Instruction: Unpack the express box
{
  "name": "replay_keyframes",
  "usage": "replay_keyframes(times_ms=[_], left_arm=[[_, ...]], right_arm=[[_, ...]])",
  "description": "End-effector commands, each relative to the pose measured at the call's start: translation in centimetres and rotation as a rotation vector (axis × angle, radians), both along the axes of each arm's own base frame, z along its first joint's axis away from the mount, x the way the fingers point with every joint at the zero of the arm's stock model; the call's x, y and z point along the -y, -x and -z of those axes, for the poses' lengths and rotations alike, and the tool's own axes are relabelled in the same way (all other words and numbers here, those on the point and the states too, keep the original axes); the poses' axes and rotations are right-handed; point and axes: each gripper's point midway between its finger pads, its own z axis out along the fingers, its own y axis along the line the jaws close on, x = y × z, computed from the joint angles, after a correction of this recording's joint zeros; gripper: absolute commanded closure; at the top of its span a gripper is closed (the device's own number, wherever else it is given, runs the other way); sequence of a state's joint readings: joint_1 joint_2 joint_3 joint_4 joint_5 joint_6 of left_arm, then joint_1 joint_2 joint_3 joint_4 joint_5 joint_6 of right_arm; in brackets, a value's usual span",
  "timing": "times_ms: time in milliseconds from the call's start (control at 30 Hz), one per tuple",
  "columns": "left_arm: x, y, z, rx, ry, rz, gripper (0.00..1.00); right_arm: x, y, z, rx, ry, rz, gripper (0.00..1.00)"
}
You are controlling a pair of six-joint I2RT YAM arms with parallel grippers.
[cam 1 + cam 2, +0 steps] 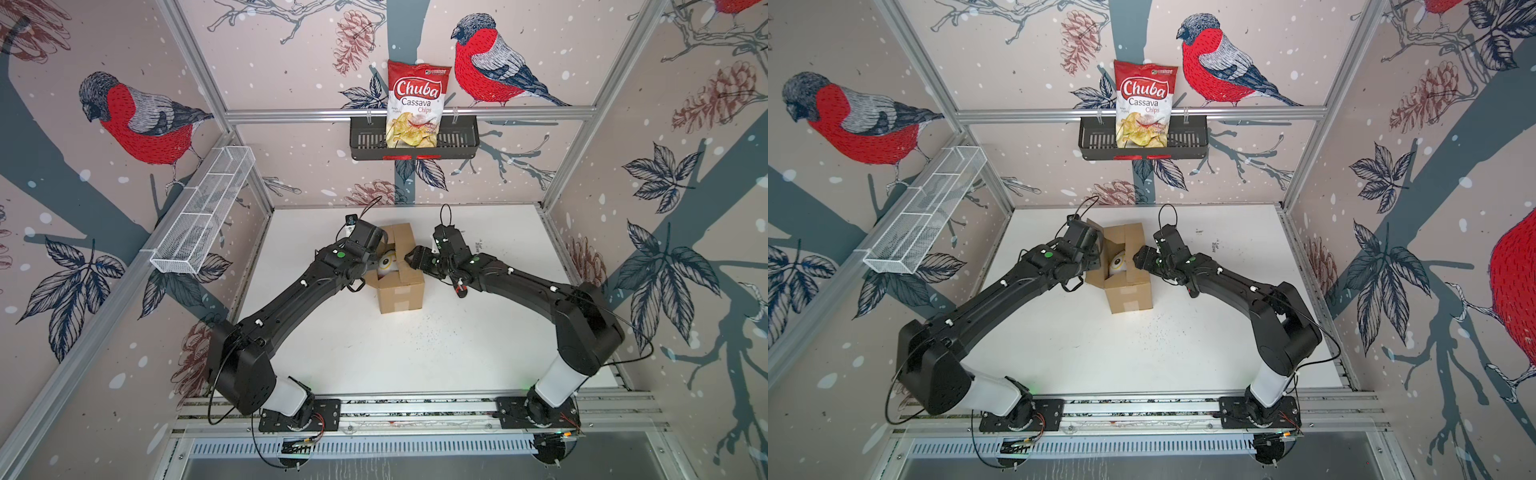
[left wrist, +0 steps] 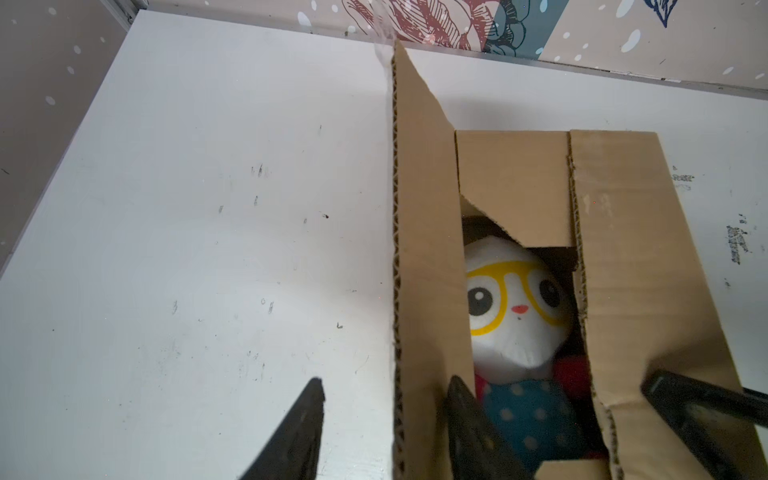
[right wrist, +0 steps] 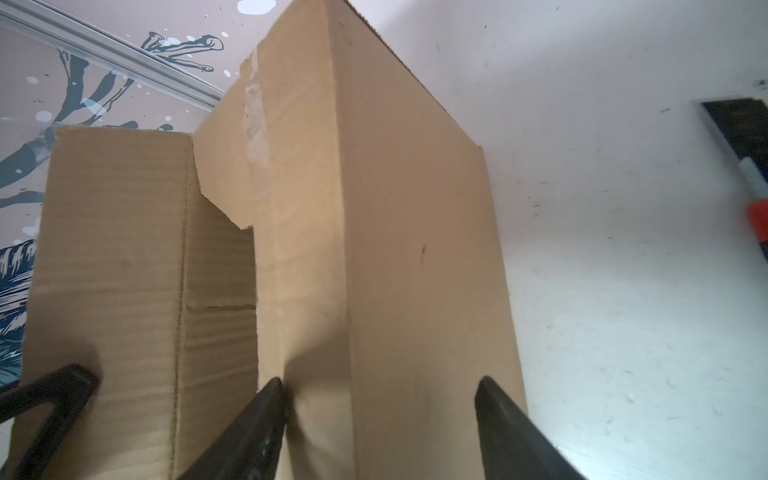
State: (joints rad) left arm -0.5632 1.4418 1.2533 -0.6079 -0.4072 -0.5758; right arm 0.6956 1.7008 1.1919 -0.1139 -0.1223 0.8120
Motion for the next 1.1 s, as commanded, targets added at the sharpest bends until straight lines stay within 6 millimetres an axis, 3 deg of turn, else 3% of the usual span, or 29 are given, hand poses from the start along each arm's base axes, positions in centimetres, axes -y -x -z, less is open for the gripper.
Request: replay_keyframes(times_ms=[0,433,767,1067], left_arm=[[-0.1,-0.4,-0.8,0.052,0.042,0.002,0.5],[-0.7,0.9,2.6,0.028,0.098,-0.009,0.44],[3.5,0.3,4.2,-0.003,0.278,0.107,0.44],[4.8,-0.1,5.0,-0.04,0.316,0.136,0.45]], right_arm=[[1.9,0.5,2.1,-0.047,0.121,0.045,0.31],[1.7,0.6,2.1,-0.059,0.187,0.026,0.31],[0.9,0.6,2.8,-0.072,0.19,-0.004,0.31],[0.7,0.5,3.5,-0.086,0.191,-0.015,0.31]])
